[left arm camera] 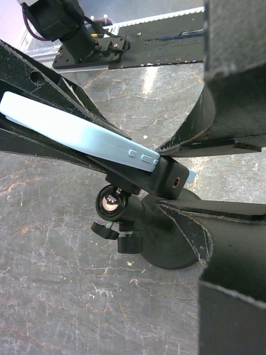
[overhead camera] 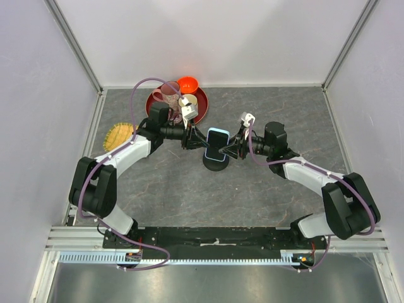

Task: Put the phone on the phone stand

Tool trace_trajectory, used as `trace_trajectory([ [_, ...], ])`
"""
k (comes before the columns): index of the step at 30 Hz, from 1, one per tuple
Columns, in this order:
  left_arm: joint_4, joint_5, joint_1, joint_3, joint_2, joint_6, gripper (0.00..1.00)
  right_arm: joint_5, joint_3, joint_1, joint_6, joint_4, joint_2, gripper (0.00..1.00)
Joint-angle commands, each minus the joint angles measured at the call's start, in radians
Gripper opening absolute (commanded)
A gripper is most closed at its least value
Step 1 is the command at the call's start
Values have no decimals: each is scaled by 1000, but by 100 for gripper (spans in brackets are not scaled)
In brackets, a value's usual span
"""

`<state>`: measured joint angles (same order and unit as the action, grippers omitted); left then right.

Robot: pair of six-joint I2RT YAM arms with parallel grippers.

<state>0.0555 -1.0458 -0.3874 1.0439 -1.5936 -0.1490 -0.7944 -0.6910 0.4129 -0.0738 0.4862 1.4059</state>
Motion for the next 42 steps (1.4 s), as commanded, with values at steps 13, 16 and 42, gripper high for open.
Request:
trace_trajectory([
  [13, -9, 235, -31, -82, 148, -6, 64, 40, -12, 9, -33, 20, 12, 62],
  [16, -124, 283, -31, -52, 172, 52, 92, 49, -25, 9, -44, -3, -7, 73],
  [42, -690, 1709, -605, 378, 180, 636, 97, 920, 125, 4, -233, -429, -558, 98],
])
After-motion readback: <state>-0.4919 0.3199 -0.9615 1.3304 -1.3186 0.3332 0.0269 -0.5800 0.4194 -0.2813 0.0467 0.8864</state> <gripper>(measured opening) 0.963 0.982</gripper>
